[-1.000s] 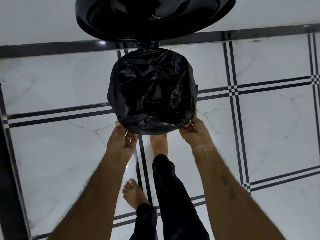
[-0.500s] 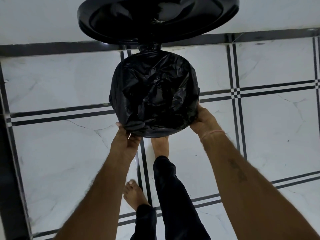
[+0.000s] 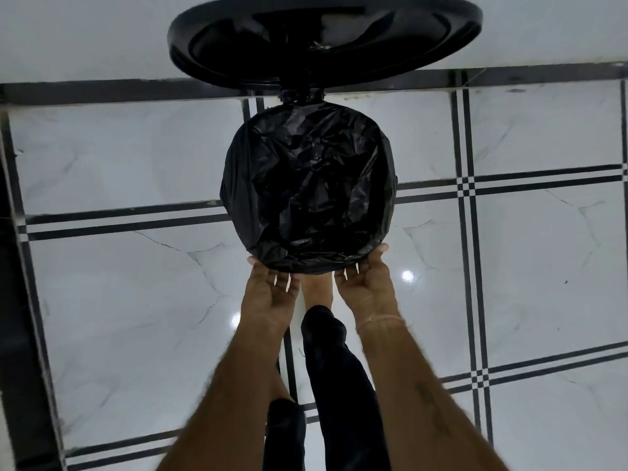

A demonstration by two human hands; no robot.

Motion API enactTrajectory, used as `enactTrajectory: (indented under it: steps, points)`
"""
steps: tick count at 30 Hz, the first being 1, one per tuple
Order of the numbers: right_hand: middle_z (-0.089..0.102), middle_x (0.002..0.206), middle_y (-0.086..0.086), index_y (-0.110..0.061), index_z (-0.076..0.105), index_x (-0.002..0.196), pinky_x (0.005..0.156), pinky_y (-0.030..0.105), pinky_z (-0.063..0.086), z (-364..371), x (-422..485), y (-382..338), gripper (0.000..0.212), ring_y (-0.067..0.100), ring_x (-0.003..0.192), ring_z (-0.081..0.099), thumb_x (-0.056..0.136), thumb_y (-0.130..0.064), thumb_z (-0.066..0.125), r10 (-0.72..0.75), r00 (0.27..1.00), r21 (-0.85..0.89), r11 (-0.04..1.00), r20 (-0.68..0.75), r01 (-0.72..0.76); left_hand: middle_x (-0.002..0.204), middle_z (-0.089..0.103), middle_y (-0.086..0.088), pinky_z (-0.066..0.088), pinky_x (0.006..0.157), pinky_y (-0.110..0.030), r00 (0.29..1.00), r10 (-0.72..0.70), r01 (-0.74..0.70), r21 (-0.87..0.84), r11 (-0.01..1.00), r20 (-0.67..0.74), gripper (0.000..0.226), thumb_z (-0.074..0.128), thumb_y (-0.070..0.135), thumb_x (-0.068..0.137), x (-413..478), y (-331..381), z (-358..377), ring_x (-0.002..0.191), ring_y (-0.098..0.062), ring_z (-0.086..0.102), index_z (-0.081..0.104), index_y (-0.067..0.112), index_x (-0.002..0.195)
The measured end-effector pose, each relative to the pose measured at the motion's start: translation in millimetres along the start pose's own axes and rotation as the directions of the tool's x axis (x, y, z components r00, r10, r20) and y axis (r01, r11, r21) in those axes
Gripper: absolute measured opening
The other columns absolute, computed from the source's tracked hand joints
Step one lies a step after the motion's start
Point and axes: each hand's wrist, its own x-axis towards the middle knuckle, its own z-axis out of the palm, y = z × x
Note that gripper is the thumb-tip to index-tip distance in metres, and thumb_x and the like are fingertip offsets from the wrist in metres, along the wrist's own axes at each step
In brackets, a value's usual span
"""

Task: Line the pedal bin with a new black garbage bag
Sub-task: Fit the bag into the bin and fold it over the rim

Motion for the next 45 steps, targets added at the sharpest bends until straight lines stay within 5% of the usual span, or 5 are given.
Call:
enactTrajectory:
  steps: [9, 16, 21, 29, 45]
  points:
    - [0.073, 0.124, 0.004, -0.016, 0.071, 0.117, 0.092, 0.046, 0.06, 5, 34, -47, 0.048, 0.026, 0.117, 0.067, 0.099, -0.058, 0.055, -0.158, 0.986, -0.292, 0.942, 0.054, 0.167, 0.111, 0.074, -0.003, 0.059, 0.094, -0.041, 0.992, 0.126, -0.124, 0.057, 0.991, -0.023, 0.046, 0.063, 0.057, 0.093, 1, 26, 11, 0.105, -0.023, 0.071, 0.07, 0.017, 0.113]
    - [0.076, 0.111, 0.008, -0.007, 0.069, 0.106, 0.086, 0.04, 0.062, 32, 40, -67, 0.03, 0.021, 0.099, 0.072, 0.102, -0.037, 0.065, -0.259, 0.965, -0.47, 0.849, 0.03, 0.242, 0.117, 0.075, 0.001, 0.058, 0.095, -0.036, 0.954, 0.273, -0.22, 0.335, 0.916, -0.12, 0.032, 0.06, 0.048, 0.099, 2, 61, 26, 0.109, -0.017, 0.07, 0.07, 0.02, 0.112]
    - [0.074, 0.103, 0.01, -0.016, 0.071, 0.097, 0.079, 0.03, 0.06, 55, 36, -66, 0.027, 0.016, 0.09, 0.069, 0.097, -0.042, 0.064, -0.655, 0.718, -0.574, 0.502, 0.236, 0.647, 0.085, 0.066, 0.006, 0.058, 0.079, -0.03, 0.811, 0.583, -0.532, 0.464, 0.708, 0.041, 0.025, 0.065, 0.041, 0.098, 15, 84, 53, 0.08, -0.009, 0.063, 0.063, 0.02, 0.086]
    - [0.076, 0.102, 0.008, -0.008, 0.072, 0.111, 0.086, 0.042, 0.062, 114, 75, -111, 0.038, 0.031, 0.098, 0.074, 0.095, -0.042, 0.07, -0.321, 0.923, -0.796, 0.491, 0.211, 0.353, 0.069, 0.061, 0.008, 0.048, 0.056, -0.02, 0.764, 0.584, -0.6, 0.638, 0.483, 0.276, 0.03, 0.058, 0.032, 0.104, 37, 122, 91, 0.06, -0.005, 0.056, 0.065, 0.021, 0.076]
    - [0.068, 0.081, 0.002, -0.018, 0.064, 0.08, 0.075, 0.035, 0.062, 178, 75, -108, 0.022, 0.017, 0.073, 0.068, 0.095, -0.031, 0.072, -0.358, 0.83, -0.776, 0.325, 0.428, 0.54, 0.095, 0.076, -0.011, 0.062, 0.079, -0.038, 0.753, 0.521, -0.64, 0.63, 0.44, 0.401, 0.021, 0.072, 0.038, 0.092, 41, 131, 101, 0.083, -0.022, 0.071, 0.073, 0.018, 0.097]
